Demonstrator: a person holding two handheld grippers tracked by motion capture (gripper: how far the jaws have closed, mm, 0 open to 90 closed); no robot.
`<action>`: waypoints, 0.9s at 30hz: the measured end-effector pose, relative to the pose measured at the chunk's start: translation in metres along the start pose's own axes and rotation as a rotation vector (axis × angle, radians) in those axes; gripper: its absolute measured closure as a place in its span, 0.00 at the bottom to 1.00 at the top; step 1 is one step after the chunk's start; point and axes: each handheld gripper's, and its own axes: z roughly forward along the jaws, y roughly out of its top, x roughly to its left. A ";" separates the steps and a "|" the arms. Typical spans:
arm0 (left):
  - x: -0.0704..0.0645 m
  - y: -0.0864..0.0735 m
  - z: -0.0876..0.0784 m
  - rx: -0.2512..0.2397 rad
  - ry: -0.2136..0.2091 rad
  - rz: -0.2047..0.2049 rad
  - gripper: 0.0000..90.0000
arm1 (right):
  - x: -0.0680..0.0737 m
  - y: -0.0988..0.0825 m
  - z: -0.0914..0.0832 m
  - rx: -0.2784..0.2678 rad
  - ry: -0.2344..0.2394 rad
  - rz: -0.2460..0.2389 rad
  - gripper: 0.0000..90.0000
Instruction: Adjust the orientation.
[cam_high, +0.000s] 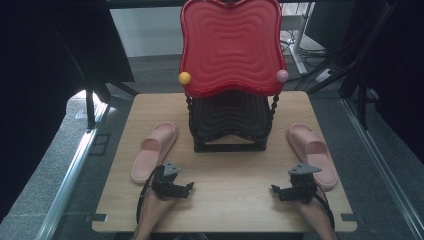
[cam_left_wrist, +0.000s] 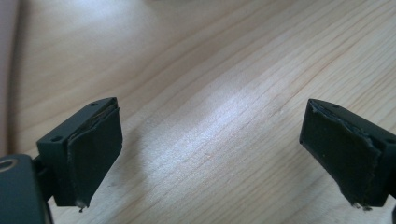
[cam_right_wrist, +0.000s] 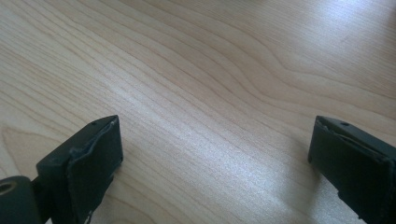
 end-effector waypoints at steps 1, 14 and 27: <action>0.001 0.000 -0.002 -0.006 -0.001 -0.003 0.07 | 0.000 0.000 0.000 0.000 0.000 0.000 0.03; 0.013 -0.013 -0.036 -0.045 0.024 -0.027 0.14 | 0.000 0.000 0.000 0.000 0.001 0.000 0.03; 0.047 -0.025 -0.063 -0.092 0.072 -0.106 0.27 | 0.000 0.000 0.000 0.000 0.001 0.000 0.03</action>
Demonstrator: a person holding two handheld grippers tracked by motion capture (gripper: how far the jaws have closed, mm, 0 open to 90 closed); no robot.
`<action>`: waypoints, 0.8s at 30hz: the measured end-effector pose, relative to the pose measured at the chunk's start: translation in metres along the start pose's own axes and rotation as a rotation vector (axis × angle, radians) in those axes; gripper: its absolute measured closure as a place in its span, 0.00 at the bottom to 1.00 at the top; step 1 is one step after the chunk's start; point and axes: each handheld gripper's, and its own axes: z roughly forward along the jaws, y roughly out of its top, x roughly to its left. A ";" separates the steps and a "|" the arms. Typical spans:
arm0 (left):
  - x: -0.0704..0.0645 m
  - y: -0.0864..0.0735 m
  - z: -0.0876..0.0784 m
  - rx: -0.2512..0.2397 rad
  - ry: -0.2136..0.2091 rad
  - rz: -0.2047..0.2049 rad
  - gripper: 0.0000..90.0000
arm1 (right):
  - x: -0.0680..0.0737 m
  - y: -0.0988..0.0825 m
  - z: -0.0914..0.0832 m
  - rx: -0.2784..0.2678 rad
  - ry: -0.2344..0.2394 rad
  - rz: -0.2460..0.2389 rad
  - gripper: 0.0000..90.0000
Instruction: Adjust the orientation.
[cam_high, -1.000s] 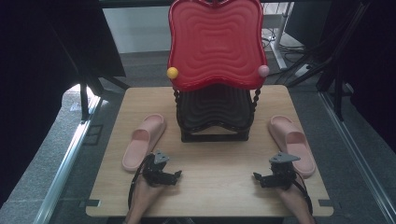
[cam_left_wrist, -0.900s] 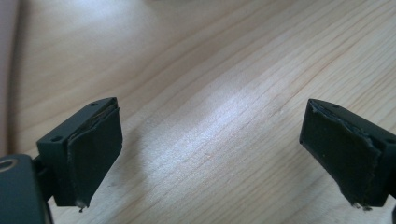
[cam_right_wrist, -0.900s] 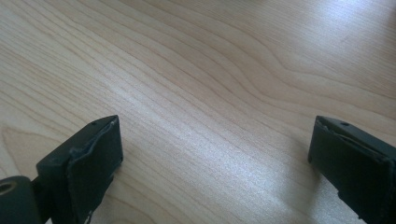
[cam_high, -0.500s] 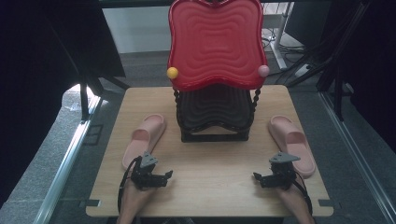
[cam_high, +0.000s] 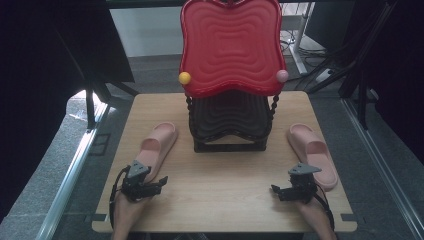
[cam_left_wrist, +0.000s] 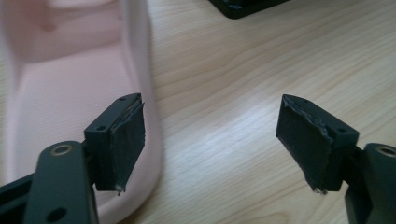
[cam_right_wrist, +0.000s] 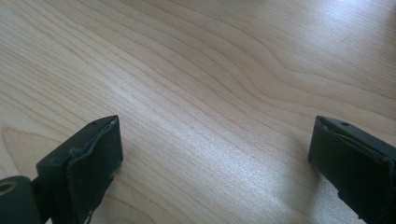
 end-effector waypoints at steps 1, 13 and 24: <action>0.002 0.000 -0.001 -0.001 0.005 -0.003 0.28 | 0.000 0.000 0.000 0.000 0.000 0.000 0.03; 0.032 0.000 -0.009 -0.009 0.051 -0.037 0.41 | 0.000 0.000 0.000 0.000 0.000 0.000 0.03; 0.062 0.006 -0.004 -0.016 0.072 -0.079 0.54 | 0.000 0.000 0.000 0.000 0.000 0.000 0.03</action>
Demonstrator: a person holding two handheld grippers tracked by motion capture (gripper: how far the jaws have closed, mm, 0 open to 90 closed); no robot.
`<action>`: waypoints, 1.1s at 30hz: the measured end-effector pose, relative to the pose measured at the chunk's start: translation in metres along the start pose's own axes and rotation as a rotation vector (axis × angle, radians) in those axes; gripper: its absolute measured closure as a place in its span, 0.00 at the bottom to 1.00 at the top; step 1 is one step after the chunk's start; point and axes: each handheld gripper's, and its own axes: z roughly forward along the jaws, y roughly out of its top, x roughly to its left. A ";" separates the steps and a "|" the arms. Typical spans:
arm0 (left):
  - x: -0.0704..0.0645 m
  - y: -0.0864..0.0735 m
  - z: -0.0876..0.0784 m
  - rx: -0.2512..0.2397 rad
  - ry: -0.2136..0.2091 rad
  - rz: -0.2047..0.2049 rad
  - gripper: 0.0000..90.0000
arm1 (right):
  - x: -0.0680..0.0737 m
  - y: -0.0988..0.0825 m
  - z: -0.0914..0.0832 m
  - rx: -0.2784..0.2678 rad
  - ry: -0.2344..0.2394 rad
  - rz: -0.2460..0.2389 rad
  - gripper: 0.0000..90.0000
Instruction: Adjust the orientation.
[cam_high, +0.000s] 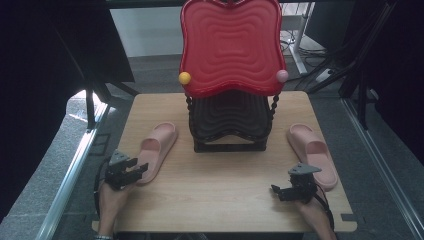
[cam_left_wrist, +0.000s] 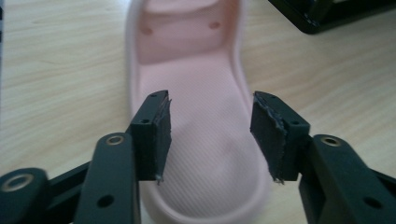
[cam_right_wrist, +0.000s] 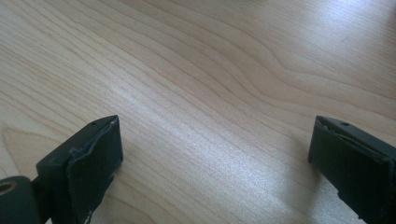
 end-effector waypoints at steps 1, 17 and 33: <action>0.003 0.001 0.000 -0.003 0.001 -0.002 0.55 | 0.000 0.000 0.000 0.001 0.000 0.002 0.03; 0.033 0.023 0.024 0.005 0.015 -0.026 0.68 | 0.000 0.000 0.000 0.001 0.000 0.001 0.03; 0.040 0.037 0.053 0.052 0.050 -0.016 0.80 | 0.000 0.000 0.000 0.000 -0.001 0.000 0.03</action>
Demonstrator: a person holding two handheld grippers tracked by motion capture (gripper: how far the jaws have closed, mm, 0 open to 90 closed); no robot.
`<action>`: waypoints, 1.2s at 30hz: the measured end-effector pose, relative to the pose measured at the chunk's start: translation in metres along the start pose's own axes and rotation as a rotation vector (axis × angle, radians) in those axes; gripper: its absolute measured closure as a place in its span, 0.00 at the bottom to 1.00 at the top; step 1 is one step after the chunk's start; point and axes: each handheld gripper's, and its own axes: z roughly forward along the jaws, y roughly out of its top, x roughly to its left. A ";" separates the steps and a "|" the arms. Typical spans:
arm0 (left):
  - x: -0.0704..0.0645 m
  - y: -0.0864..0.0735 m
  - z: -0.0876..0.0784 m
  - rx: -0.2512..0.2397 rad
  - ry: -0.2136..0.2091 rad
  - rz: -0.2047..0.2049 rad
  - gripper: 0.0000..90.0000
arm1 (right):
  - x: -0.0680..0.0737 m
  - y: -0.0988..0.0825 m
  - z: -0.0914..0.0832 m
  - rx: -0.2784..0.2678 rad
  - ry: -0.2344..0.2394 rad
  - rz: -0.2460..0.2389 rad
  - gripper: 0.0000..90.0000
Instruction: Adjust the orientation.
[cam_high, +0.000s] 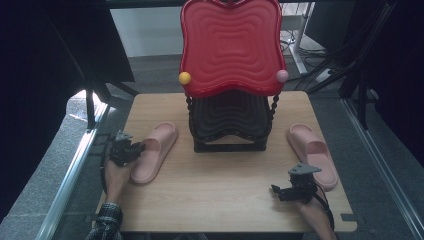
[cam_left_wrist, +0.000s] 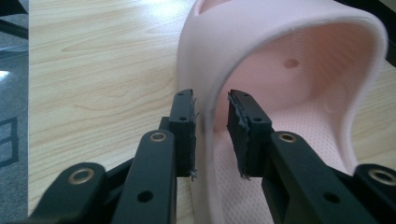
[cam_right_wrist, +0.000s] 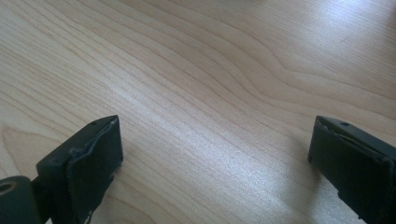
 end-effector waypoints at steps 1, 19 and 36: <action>0.001 0.000 0.001 -0.001 -0.002 -0.004 0.80 | 0.000 0.000 0.000 0.000 0.000 0.000 0.03; 0.003 -0.001 0.008 -0.002 0.021 -0.021 0.91 | 0.000 0.000 0.000 0.000 0.000 0.000 0.03; 0.003 0.008 -0.005 -0.104 0.091 -0.019 0.92 | 0.000 0.000 0.000 -0.001 0.000 -0.002 0.03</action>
